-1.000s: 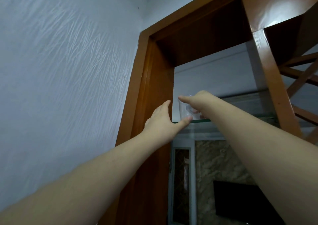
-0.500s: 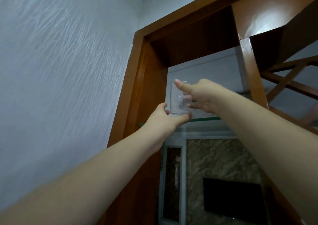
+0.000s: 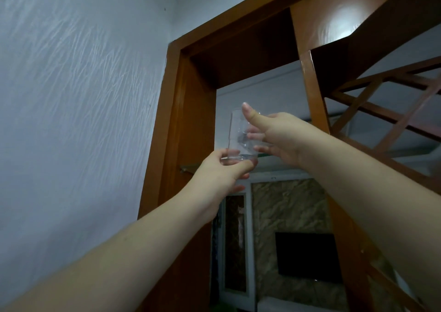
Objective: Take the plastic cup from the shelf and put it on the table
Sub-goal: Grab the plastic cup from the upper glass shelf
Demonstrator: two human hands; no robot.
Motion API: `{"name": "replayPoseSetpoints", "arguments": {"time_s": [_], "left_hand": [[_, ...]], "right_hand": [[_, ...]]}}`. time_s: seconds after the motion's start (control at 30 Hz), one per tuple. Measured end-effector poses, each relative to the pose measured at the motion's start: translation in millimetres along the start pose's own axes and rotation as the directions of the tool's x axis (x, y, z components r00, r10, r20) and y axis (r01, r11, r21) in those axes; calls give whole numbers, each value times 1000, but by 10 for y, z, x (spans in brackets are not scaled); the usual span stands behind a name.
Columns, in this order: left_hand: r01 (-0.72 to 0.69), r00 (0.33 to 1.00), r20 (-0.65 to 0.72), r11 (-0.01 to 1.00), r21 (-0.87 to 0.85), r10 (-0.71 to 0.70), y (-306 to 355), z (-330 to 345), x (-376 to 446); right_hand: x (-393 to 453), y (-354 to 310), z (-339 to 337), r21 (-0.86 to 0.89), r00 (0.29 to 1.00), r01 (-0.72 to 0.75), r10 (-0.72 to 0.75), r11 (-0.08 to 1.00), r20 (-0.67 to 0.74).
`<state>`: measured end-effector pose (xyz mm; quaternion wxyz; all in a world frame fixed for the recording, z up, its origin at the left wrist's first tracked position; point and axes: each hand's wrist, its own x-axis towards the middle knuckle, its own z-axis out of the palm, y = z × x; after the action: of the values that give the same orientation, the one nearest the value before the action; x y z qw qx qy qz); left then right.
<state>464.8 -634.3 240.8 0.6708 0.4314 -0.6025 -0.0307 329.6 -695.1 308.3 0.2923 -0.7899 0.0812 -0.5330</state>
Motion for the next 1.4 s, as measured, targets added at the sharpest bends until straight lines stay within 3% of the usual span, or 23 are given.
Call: {"name": "replayPoseSetpoints", "arguments": {"time_s": [0.3,0.73,1.07,1.4], "left_hand": [[-9,994,103,995,-102,20,-195,1,-418],[137,968,247,931,-339,-53,-584,352,-1143],[203,935,353,881,-428,-44,-662,1025,-1452],[276,859,512,864,-420,-25,-276,2175,-1997]], "right_hand": [[-417,168,76,123,998,-53,51,991,20],[-1331,310,-6,-22,982,-180,179,983,-55],[-1884,316,-452,-122,955,-269,248,956,-163],[-2792,128,-1459,-224,904,-371,296,901,-307]]}}
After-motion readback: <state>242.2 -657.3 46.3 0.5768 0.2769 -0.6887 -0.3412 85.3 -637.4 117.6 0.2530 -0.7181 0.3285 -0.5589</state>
